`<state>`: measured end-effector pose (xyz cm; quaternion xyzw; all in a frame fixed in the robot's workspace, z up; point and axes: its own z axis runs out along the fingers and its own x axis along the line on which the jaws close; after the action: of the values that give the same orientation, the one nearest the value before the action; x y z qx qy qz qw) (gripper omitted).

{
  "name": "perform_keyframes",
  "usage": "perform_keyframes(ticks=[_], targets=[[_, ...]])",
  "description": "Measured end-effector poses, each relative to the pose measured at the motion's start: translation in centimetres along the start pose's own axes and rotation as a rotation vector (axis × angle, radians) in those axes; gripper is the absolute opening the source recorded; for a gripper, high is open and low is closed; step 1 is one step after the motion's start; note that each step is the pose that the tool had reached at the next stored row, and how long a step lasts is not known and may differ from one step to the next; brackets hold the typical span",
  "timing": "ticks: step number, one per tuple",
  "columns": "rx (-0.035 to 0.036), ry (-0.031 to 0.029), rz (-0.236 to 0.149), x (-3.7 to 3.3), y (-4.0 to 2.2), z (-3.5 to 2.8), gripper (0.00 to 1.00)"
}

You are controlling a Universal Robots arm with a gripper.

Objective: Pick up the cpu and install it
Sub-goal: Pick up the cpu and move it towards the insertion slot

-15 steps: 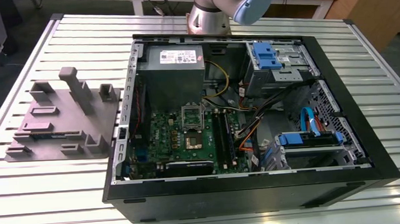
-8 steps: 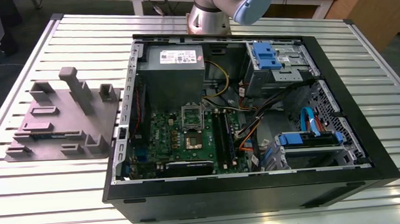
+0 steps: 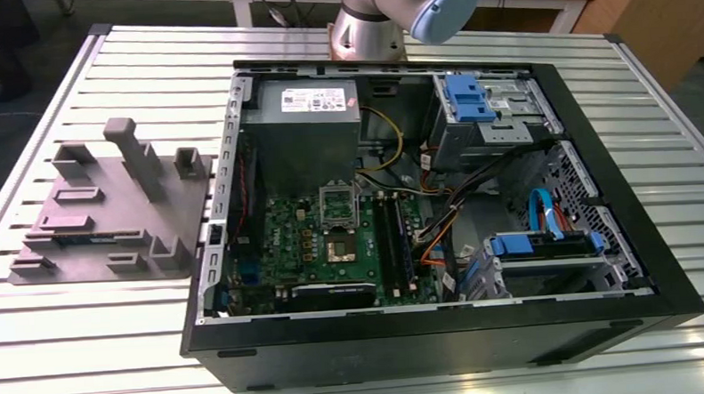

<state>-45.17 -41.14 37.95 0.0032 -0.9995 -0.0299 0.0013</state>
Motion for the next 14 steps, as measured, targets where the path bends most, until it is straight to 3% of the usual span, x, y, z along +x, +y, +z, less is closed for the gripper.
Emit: perform_keyframes(ticks=[8,14], targets=[[0.0,0.0001,0.0,-0.01,0.01,-0.16,0.47],[-0.0001,0.0002,0.0,-0.8,0.01,-0.16,0.47]])
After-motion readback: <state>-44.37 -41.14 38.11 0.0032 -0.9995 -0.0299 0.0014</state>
